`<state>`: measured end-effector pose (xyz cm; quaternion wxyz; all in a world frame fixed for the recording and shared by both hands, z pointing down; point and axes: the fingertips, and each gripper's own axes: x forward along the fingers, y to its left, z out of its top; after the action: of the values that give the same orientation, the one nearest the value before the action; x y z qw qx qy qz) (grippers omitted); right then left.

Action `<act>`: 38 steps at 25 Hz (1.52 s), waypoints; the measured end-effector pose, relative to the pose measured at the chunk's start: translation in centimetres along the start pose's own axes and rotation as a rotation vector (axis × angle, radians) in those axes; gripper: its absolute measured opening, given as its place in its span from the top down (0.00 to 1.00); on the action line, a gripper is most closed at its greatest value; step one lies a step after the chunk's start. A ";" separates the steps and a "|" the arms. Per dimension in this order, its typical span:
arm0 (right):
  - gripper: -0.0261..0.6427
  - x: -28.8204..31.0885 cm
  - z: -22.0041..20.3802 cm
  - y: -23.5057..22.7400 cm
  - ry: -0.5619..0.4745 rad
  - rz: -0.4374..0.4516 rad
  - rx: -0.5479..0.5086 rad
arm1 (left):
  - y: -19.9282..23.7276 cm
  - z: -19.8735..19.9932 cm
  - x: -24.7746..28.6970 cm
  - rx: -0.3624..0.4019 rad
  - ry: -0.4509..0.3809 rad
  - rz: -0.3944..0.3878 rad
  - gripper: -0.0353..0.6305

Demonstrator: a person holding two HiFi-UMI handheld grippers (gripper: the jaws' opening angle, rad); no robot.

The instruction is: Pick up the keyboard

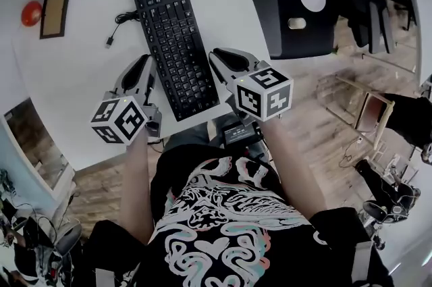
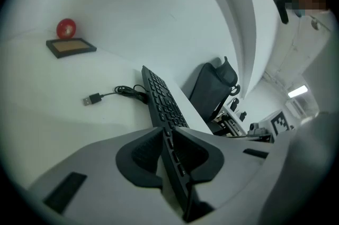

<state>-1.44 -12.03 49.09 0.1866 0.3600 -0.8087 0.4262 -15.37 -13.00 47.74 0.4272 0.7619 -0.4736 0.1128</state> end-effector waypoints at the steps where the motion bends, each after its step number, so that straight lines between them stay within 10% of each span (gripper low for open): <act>1: 0.90 0.1 -0.2 -0.2 0.010 -0.001 0.003 | -0.1 -0.2 0.4 -0.046 0.013 -0.021 0.84; 4: 0.79 0.3 -0.7 -0.8 0.034 0.007 0.038 | -0.6 -1.0 1.5 -0.150 0.065 -0.079 0.69; 23: 0.72 3.7 -1.7 0.7 0.159 0.095 0.074 | 0.1 -1.4 4.4 -0.424 0.192 -0.185 0.69; 30: 0.72 3.3 -1.1 0.9 0.168 0.123 0.124 | -2.3 0.1 4.2 -0.668 0.179 -0.410 0.80; 38: 0.72 2.3 -0.6 1.5 0.122 0.158 0.195 | -3.3 0.5 2.9 -0.659 0.163 -0.516 0.80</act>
<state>-4.07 -11.93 50.04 0.1653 0.2852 -0.7765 0.5370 -11.20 -14.57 47.33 0.6981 0.6668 -0.2428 -0.0953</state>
